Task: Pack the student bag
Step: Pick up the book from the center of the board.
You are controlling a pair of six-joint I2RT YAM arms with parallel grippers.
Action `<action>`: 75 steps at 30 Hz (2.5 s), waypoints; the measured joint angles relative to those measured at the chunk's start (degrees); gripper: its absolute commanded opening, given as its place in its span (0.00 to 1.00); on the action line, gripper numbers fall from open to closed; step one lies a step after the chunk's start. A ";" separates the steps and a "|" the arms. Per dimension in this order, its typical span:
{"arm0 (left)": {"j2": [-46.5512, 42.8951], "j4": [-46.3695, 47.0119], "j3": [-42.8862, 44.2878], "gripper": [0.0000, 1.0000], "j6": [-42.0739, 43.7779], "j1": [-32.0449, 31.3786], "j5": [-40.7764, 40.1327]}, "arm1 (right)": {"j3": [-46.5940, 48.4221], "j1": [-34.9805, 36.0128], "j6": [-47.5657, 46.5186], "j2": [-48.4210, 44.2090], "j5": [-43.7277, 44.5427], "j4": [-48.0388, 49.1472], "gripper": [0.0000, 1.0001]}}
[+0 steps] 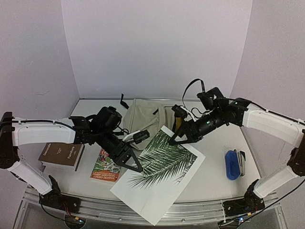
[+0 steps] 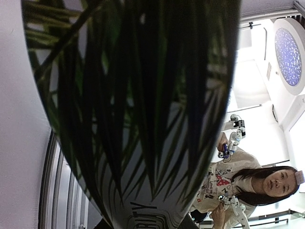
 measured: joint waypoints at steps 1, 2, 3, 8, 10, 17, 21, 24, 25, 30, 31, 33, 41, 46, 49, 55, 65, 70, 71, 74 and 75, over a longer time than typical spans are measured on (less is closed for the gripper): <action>0.46 -0.03 0.41 0.14 0.38 0.00 0.45 | -0.25 0.06 -0.26 0.00 -1.07 -0.09 0.79; 0.88 -0.12 0.80 0.14 0.72 0.00 0.84 | -0.50 0.11 -0.56 0.01 -2.18 -0.17 0.76; 1.30 -0.35 1.22 0.13 1.11 0.00 1.12 | -0.71 0.14 -0.87 0.02 -3.24 -0.22 0.72; 2.42 -1.20 2.62 0.13 2.85 0.00 1.48 | -1.01 0.33 -1.97 0.04 -7.67 -0.21 0.46; 2.64 -1.34 2.68 0.14 3.49 0.15 1.83 | -1.03 0.37 -2.35 0.04 -9.05 -0.20 0.39; 3.36 -0.85 2.59 0.40 3.39 0.86 2.65 | -1.37 0.09 -2.48 -0.06 -11.12 0.87 0.25; 3.36 1.58 1.70 0.58 1.70 2.22 -0.31 | -3.23 0.19 -1.15 -0.68 -10.44 4.79 0.19; 3.35 5.05 0.58 0.70 -0.39 3.70 -3.55 | -5.07 0.43 0.31 -0.65 -8.12 7.07 0.15; 3.30 6.14 0.09 0.74 -1.13 4.26 -4.70 | -5.41 0.45 0.72 -0.62 -7.10 7.26 0.14; 0.72 9.68 -3.67 0.84 -4.56 7.77 -11.26 | -5.53 0.48 2.75 -0.52 -1.50 8.47 0.13; -0.35 10.03 -4.23 0.85 -5.24 8.68 -12.66 | -5.30 0.41 3.39 -0.52 -0.04 8.47 0.14; -2.77 10.14 -4.78 0.88 -6.04 10.62 -15.34 | -4.34 0.03 4.64 -0.54 2.98 8.43 0.14; -7.45 10.49 -2.51 0.90 -8.54 18.09 -24.26 | 4.64 -9.47 9.68 -3.55 14.38 8.53 0.13; -0.95 10.68 5.24 0.89 -10.31 19.46 -27.52 | 10.73 -16.66 11.28 -4.47 21.31 9.22 0.12; 5.40 10.97 10.71 0.86 -11.10 19.52 -28.66 | 12.78 -18.20 12.16 -4.18 26.33 9.22 0.12; 17.57 10.36 20.74 0.85 -11.71 19.17 -30.92 | 14.57 -20.04 14.25 -2.68 36.62 9.36 0.11; 33.24 5.26 40.35 0.86 -6.32 10.51 -38.47 | 14.79 -20.89 16.36 -4.29 50.10 10.14 0.12; 40.37 2.51 50.13 0.90 -3.37 6.66 -43.10 | 14.79 -20.93 16.47 -7.36 55.19 10.14 0.13; 41.51 2.18 51.58 0.90 -3.04 6.34 -43.95 | 14.79 -20.94 16.51 -7.99 55.95 10.15 0.13; 44.75 1.04 55.42 0.92 -1.85 5.68 -46.91 | 14.57 -20.94 16.66 -10.06 57.89 10.38 0.13; 45.91 0.17 56.98 0.93 -1.32 5.51 -48.34 | 14.31 -20.94 16.76 -10.72 58.33 10.53 0.13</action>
